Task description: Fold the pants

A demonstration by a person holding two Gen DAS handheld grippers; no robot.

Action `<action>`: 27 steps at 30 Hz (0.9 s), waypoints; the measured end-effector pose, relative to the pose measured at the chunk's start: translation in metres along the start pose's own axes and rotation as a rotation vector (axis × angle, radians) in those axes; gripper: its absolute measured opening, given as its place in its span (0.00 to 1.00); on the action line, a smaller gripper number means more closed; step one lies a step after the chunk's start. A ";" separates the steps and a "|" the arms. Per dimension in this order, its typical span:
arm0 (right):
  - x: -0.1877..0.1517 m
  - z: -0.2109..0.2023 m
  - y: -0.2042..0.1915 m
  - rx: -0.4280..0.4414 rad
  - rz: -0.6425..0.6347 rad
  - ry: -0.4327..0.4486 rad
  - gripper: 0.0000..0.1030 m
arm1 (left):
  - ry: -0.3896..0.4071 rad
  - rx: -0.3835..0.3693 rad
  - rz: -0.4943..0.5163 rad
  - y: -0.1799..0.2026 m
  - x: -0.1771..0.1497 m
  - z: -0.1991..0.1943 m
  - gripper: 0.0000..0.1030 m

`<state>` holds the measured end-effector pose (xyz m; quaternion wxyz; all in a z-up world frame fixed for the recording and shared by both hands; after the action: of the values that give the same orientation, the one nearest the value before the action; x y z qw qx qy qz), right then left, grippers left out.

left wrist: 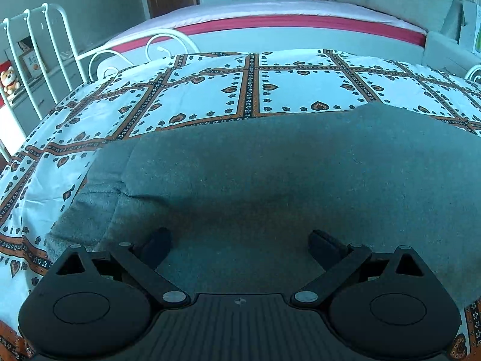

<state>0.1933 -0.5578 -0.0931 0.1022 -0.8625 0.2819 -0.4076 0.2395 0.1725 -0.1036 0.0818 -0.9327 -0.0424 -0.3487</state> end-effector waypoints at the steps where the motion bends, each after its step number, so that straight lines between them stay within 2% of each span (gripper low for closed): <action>1: 0.000 0.001 0.001 0.004 0.011 -0.003 0.49 | 0.000 0.000 0.002 0.000 0.000 0.000 0.96; 8: -0.002 0.004 0.014 0.024 0.114 -0.027 0.49 | -0.003 -0.007 0.012 0.002 -0.001 0.001 0.99; 10: -0.004 0.006 0.020 0.056 0.170 -0.041 0.48 | -0.005 -0.008 0.012 0.002 -0.001 0.001 1.00; 12: -0.007 0.009 0.029 0.111 0.271 -0.058 0.41 | -0.006 -0.009 0.015 0.003 -0.002 0.002 1.00; 16: -0.010 0.010 0.041 0.170 0.397 -0.061 0.40 | -0.008 -0.008 0.018 0.003 -0.002 0.003 1.00; 22: -0.012 0.014 0.044 0.175 0.398 -0.074 0.39 | -0.010 -0.005 0.014 0.005 -0.002 0.004 1.00; 25: -0.011 0.021 0.044 0.189 0.399 -0.071 0.32 | -0.010 -0.005 0.013 0.005 -0.003 0.004 1.00; 27: -0.010 0.029 0.043 0.186 0.382 -0.072 0.24 | -0.009 -0.005 0.014 0.005 -0.003 0.004 1.00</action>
<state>0.1934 -0.5887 -0.1360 0.2669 -0.7942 0.3975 -0.3742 0.2410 0.1682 -0.1091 0.0816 -0.9348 -0.0354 -0.3439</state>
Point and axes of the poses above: each gripper's, at about its wrist camera, not at the fingertips, and z roughly the way its jaws point, y to its right, x to its top, the point moved 5 cm from there along z, roughly the way its jaws point
